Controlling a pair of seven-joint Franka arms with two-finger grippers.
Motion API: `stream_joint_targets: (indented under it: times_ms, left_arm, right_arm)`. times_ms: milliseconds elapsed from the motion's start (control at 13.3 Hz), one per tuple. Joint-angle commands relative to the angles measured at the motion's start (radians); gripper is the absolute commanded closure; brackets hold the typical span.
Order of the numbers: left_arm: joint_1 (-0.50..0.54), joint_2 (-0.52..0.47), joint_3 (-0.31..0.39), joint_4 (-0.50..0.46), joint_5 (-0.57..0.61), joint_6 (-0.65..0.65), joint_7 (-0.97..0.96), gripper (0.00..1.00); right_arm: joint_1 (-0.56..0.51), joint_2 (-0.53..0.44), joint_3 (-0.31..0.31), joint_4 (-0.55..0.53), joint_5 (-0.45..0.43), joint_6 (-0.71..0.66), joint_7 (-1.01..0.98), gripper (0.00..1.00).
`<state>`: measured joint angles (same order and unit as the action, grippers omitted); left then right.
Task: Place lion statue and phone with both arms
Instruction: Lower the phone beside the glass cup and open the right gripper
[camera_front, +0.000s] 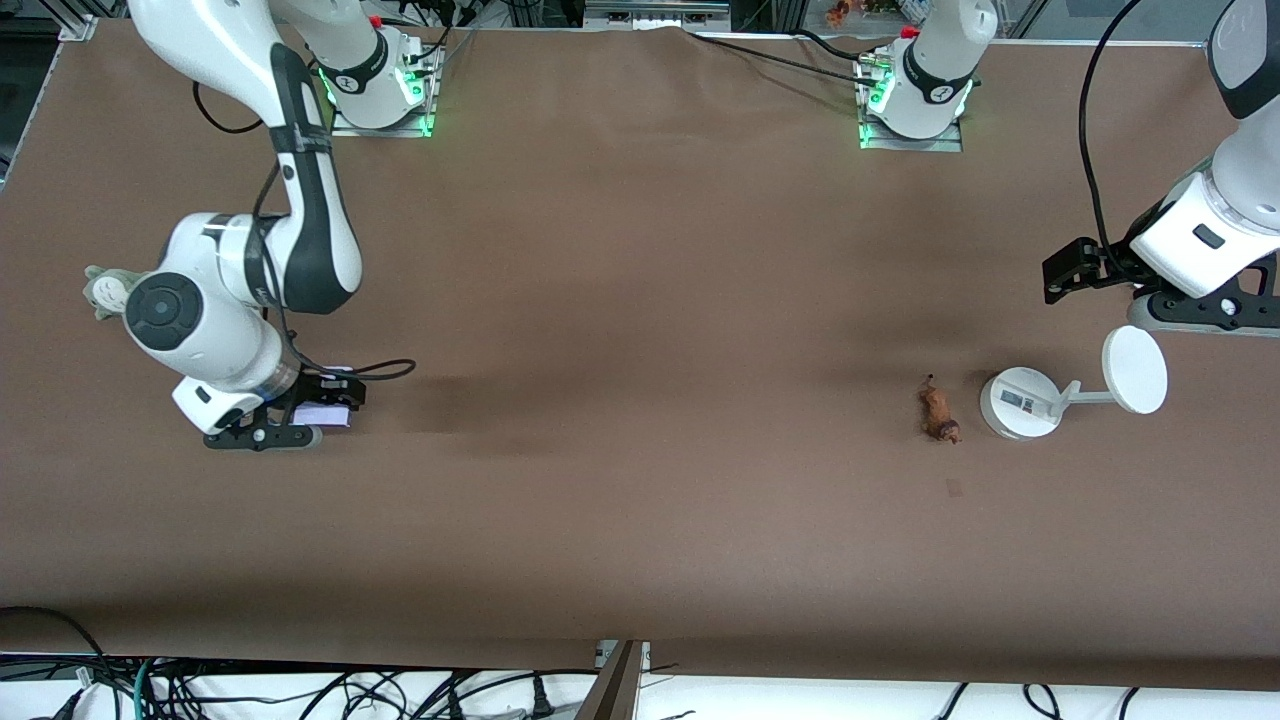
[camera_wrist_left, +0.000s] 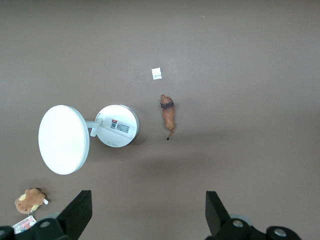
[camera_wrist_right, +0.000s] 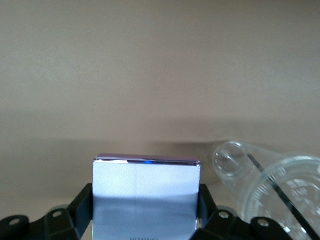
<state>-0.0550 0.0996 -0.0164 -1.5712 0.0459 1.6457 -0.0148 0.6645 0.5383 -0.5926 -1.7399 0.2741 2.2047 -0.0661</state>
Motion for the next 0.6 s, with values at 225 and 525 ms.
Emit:
stream_joint_targets:
  times_ms: [225,525]
  left_arm:
    - [-0.002,0.009,0.003,0.027,-0.020,-0.021,0.015,0.00]
    - [-0.002,0.009,0.003,0.027,-0.020,-0.021,0.015,0.00]
  right_arm:
    - [-0.016,0.100,0.016,-0.009,0.164,0.127,-0.151,1.00]
    - [-0.016,0.179,0.019,-0.007,0.252,0.208,-0.210,1.00]
